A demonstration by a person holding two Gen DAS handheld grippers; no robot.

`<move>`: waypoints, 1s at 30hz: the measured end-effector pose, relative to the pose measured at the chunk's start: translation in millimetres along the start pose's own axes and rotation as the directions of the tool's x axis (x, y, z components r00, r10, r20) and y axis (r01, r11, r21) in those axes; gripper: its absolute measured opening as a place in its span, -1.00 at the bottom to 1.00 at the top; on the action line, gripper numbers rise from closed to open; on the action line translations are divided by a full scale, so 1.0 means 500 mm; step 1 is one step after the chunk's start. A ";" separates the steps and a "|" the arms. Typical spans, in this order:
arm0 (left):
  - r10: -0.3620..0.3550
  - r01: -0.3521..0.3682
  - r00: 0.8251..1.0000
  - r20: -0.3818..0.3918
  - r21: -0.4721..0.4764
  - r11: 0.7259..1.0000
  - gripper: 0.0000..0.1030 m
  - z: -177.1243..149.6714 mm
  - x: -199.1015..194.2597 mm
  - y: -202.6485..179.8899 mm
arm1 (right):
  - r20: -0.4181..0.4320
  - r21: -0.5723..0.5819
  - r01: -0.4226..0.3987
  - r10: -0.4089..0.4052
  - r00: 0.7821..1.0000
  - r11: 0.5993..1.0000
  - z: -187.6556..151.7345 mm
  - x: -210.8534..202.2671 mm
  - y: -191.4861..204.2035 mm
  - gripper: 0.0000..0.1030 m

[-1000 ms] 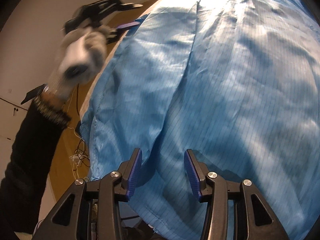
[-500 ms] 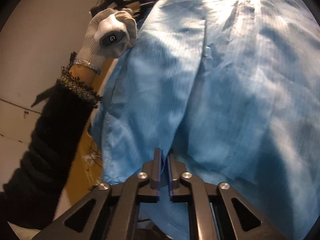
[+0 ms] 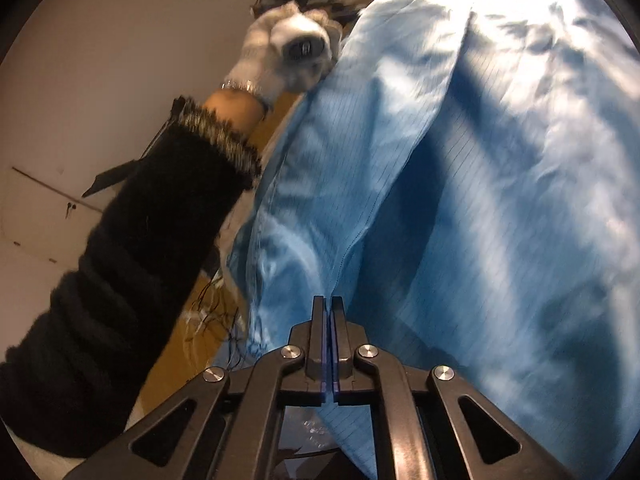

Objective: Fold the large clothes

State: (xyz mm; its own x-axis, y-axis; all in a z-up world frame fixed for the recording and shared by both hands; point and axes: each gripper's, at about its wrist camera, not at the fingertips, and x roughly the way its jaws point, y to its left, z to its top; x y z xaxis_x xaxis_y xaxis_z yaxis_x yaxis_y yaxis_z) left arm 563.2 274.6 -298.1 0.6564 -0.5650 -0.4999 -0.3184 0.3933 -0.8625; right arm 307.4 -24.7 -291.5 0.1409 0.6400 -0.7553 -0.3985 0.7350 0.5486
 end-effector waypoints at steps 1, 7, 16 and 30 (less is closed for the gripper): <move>-0.011 0.011 1.000 -0.020 0.010 1.000 -0.87 -0.003 -0.005 0.005 | -0.005 -0.003 -0.025 0.025 1.000 1.000 -0.004 0.001 0.000 -1.00; 0.012 -0.008 0.999 -0.048 0.071 0.997 -0.20 -0.034 -0.092 0.005 | -0.028 0.029 -0.126 0.127 0.992 0.992 -0.034 -0.002 -0.017 -1.00; 0.157 -0.123 0.983 -0.092 0.293 0.948 -0.20 -0.223 -0.328 0.030 | -0.159 -0.223 -0.052 0.016 0.987 0.973 -0.068 0.054 0.092 -0.93; 0.180 -0.127 0.977 -0.110 0.378 0.917 -0.20 -0.535 -0.549 0.154 | 0.125 -0.277 0.078 -0.044 0.991 0.958 -0.019 -0.140 0.193 -0.30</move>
State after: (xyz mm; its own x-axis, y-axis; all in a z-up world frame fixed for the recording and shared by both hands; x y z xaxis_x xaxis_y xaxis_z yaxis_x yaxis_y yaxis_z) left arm 175.7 265.6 -248.1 0.5090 -0.5612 -0.6527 -0.1169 0.7062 -0.6983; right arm 250.6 -0.7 -189.0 0.2706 0.6301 -0.7279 -0.6220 0.6915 0.3674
